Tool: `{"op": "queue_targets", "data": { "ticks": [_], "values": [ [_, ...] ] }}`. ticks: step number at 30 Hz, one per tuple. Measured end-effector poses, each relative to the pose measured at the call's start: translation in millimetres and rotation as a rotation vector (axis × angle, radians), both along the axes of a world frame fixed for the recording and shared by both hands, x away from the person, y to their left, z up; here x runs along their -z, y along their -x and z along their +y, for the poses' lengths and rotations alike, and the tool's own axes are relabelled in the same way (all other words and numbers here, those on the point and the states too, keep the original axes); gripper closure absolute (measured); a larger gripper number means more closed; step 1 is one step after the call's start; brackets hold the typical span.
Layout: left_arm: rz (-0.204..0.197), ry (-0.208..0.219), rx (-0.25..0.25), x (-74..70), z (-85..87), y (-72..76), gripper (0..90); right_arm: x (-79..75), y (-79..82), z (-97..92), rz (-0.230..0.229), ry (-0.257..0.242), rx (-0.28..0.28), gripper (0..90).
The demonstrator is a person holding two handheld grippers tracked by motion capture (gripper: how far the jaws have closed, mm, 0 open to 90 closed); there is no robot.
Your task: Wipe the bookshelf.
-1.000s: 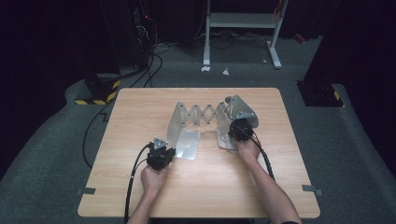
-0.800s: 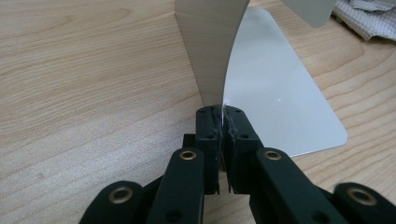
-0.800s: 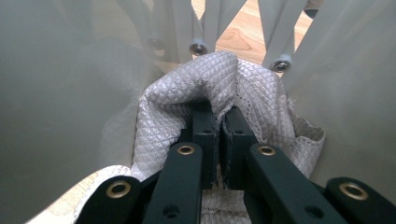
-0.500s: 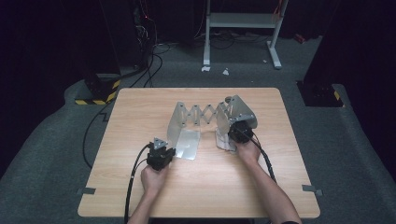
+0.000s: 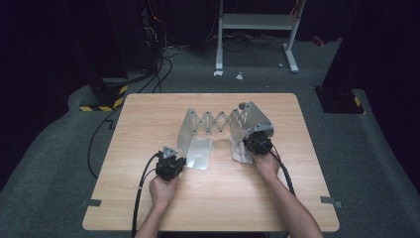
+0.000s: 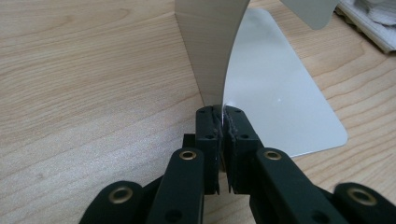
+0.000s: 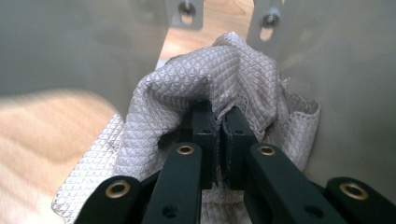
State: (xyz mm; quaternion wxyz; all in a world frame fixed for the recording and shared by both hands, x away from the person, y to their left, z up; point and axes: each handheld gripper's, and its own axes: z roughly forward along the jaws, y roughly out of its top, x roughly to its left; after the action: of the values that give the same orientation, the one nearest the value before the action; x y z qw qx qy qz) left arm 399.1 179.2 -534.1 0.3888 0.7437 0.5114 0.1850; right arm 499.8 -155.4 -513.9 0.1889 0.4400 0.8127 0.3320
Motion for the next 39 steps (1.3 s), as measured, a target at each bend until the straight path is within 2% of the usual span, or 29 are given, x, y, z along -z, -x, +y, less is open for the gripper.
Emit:
{"op": "queue_targets", "data": {
  "ticks": [5,7,12,15,19,29,39],
  "values": [
    [0.0,-0.001,0.001,0.0,0.1,0.0,84.8,-2.0,-13.2,11.0,0.008,-0.021,0.003,86.8],
    [-0.002,-0.004,0.0,0.0,-0.1,0.1,84.8,-1.3,-17.4,13.4,0.014,-0.044,0.001,86.8],
    [-0.003,-0.004,-0.001,0.0,-0.3,0.1,84.8,2.3,-21.9,14.4,0.025,-0.068,0.006,86.8],
    [-0.004,-0.006,-0.001,0.0,-0.6,0.2,84.8,2.0,-21.1,14.3,0.025,-0.057,0.003,86.7],
    [-0.007,-0.01,0.0,0.0,-0.7,0.2,84.9,0.0,-15.1,13.0,0.037,-0.047,-0.009,86.7],
    [-0.003,-0.004,-0.001,0.0,-0.4,0.0,84.8,1.3,13.2,2.6,0.013,-0.022,-0.045,86.7],
    [-0.003,-0.003,-0.001,0.0,-0.4,-0.1,84.8,0.7,30.9,-1.1,-0.004,0.006,-0.066,86.6]
  ]
}}
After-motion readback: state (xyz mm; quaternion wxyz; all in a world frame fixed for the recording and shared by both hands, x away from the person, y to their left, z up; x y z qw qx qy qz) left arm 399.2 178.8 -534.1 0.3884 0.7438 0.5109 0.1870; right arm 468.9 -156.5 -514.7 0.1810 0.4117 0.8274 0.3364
